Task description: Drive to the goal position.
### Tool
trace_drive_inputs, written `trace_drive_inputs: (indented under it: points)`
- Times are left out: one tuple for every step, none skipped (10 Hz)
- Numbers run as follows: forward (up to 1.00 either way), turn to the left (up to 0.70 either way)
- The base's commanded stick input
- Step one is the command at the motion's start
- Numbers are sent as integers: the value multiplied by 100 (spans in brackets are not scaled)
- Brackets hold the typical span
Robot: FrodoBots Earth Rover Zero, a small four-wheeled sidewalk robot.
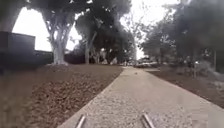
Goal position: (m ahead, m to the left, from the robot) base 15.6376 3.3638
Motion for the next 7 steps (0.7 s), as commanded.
trace_drive_inputs:
  points:
    - [98, 0]
    - [98, 0]
    - [98, 0]
    - [98, 0]
    - [100, 0]
    - [100, 0]
    - [100, 14]
